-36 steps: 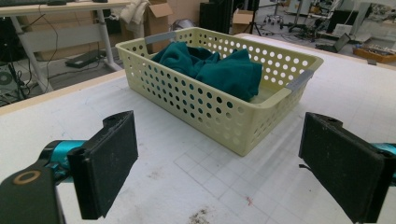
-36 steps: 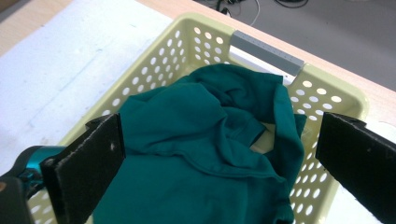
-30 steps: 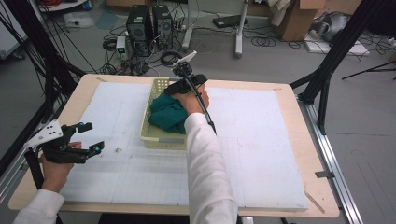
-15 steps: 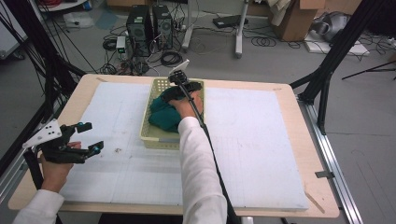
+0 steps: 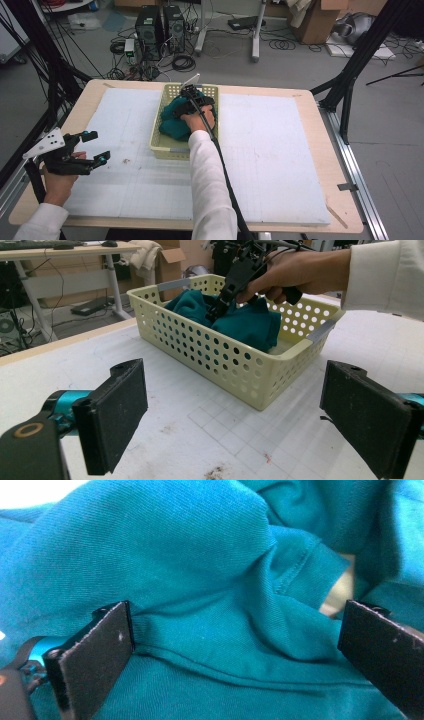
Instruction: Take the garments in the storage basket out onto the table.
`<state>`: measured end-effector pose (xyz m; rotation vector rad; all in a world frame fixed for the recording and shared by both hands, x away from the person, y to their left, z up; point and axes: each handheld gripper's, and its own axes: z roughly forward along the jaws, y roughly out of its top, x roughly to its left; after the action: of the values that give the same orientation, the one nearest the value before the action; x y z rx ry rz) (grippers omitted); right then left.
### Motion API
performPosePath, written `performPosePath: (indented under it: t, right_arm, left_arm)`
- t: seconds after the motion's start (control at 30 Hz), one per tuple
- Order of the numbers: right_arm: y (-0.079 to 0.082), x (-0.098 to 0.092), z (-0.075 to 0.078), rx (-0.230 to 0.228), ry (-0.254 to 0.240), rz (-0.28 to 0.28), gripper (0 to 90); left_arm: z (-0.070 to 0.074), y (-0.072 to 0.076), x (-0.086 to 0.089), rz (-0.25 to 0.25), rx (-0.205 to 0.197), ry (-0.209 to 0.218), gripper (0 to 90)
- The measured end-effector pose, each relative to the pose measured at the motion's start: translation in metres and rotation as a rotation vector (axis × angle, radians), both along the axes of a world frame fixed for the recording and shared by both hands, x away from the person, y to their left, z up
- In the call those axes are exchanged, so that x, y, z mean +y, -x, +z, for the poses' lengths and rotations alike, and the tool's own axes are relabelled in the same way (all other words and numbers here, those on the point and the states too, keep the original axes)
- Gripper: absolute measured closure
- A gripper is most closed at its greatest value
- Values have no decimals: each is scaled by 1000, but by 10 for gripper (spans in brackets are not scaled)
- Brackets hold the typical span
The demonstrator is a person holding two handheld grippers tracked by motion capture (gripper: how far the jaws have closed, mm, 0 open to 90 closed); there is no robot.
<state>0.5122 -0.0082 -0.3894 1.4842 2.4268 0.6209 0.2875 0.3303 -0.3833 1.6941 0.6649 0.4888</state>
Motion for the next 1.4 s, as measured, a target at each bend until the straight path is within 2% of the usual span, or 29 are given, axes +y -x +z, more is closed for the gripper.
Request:
performPosePath:
  t: [0.17,0.37,0.6,0.83,1.03,1.23,1.27,1.3,1.4]
  right_arm:
    - [-4,1,-9,21,28,-1,6]
    - [-6,4,-19,24,71,-1,6]
    - [-9,4,-27,40,79,-23,10]
    - [-10,3,-29,60,49,-30,62]
    - [-9,1,-26,75,15,-17,190]
    - [-6,2,-23,93,-21,7,384]
    - [-6,2,-23,93,-21,7,384]
    - [-5,2,-22,96,-33,13,451]
    - [-4,2,-21,106,-46,16,532]
  left_arm:
    - [0,0,0,2,0,1,119]
    - [0,0,0,0,0,2,120]
    - [0,0,0,0,1,5,119]
    - [0,0,0,1,1,7,119]
    - [0,0,0,1,1,7,119]
    - [0,-1,-1,-1,0,5,119]
    - [0,-1,-1,-1,0,5,119]
    - [0,-1,-1,-3,0,2,119]
    - [0,-1,-2,-2,0,5,119]
